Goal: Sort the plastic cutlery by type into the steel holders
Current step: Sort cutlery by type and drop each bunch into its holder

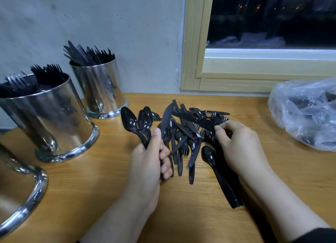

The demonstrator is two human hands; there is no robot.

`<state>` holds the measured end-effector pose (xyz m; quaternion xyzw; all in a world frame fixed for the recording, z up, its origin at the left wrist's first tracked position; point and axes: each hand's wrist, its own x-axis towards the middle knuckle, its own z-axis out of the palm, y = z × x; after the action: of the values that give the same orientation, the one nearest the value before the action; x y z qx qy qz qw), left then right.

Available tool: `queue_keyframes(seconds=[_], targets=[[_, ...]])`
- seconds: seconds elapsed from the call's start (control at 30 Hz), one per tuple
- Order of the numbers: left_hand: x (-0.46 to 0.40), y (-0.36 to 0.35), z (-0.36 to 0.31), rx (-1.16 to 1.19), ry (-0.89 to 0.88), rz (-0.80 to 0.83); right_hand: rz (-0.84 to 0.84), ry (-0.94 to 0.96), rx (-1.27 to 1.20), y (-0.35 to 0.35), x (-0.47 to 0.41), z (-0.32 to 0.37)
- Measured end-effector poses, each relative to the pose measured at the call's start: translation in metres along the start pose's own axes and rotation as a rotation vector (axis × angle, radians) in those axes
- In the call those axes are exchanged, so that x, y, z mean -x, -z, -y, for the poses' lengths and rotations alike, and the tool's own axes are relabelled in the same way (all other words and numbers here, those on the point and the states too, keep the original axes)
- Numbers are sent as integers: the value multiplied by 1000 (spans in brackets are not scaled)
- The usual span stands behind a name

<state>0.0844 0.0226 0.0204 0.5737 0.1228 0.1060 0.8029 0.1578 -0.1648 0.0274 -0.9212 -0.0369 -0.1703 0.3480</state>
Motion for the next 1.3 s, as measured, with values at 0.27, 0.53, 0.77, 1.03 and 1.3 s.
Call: queue_keyframes(seconds=[0.27,0.53,0.77,1.03,1.3], targets=[[-4,4,-1,35,-53,-98,-50,60,-252,7,12,11],[-4,6,-8,52,-61,-184,-80,28,-421,9,28,18],[-4,6,-12,-161,-223,-171,-90,-53,-596,15,35,19],[-2,12,-10,-588,-356,-106,-9,-80,-741,20,33,20],[3,5,-10,-555,-170,157,-79,-129,-855,19,28,18]])
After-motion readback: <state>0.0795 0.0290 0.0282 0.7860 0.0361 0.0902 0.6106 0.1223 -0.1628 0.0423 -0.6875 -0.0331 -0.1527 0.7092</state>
